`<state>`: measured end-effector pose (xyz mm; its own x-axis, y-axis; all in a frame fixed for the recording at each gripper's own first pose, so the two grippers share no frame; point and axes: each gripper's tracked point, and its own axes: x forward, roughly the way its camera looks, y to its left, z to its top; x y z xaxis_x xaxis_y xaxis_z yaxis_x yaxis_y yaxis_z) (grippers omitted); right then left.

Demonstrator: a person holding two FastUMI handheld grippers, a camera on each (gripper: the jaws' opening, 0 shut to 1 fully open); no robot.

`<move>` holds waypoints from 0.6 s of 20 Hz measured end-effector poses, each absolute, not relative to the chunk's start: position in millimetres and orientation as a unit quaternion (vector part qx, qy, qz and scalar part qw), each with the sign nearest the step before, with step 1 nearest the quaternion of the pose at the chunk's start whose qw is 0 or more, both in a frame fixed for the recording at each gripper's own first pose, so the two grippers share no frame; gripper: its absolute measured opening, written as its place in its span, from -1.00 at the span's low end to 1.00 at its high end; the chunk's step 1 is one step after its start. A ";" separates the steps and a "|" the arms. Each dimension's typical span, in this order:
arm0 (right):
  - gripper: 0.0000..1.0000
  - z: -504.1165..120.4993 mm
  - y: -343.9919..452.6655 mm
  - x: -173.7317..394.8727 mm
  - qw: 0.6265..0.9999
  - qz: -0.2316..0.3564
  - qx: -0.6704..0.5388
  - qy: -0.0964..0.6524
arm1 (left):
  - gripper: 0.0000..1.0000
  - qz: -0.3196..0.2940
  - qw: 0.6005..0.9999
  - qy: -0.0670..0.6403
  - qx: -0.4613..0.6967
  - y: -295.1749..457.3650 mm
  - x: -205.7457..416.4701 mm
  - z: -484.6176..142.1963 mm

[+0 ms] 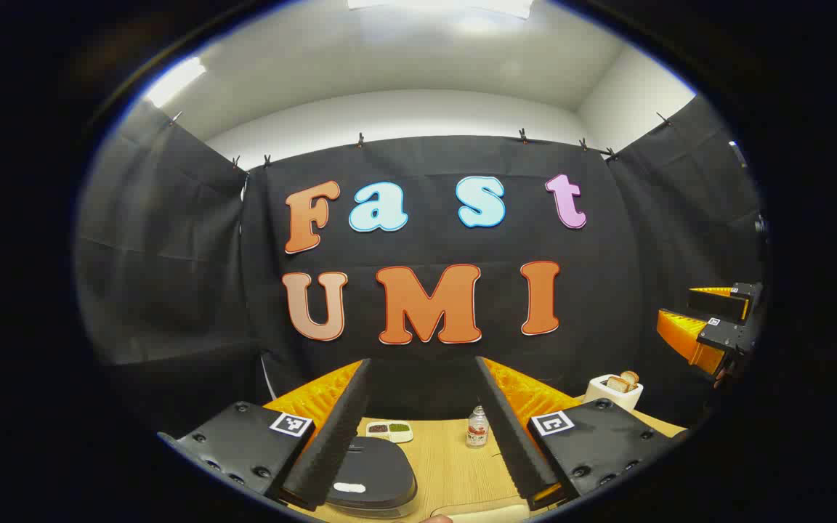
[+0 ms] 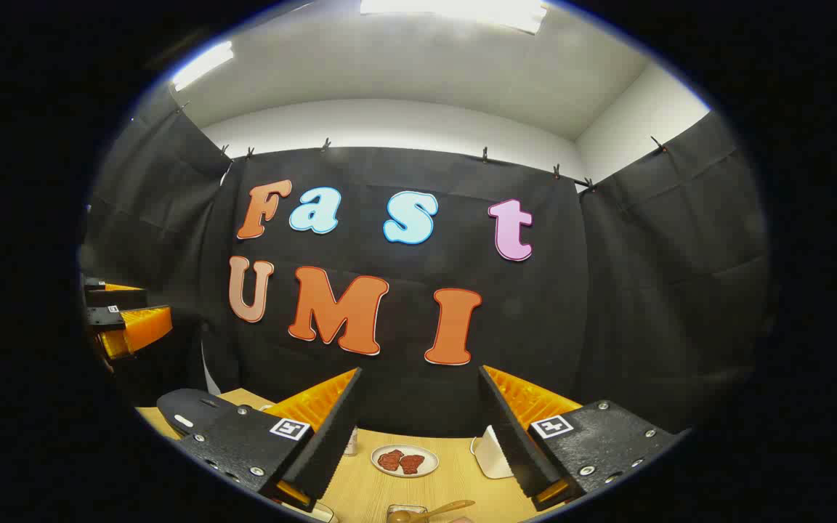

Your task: Close the left gripper, press the button to open the rice cooker; take a wooden spoon from the chopstick holder with the right hand, scoop a spoonful of rice and pour it into the rice cooker, then put the wooden spoon back into the chopstick holder.

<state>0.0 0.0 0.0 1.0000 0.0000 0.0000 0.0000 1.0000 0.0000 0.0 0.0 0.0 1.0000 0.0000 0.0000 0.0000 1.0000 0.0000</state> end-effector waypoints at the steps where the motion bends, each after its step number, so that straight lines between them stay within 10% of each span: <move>1: 0.94 -0.8 0.5 0.5 1.000 0.000 0.000 0.001 | 0.82 0.000 1.000 0.001 -0.001 -0.3 0.6 -0.7; 12: 0.90 -4.6 2.4 8.2 1.000 0.002 0.005 0.004 | 0.82 0.005 1.000 -0.002 0.000 3.8 3.6 -0.9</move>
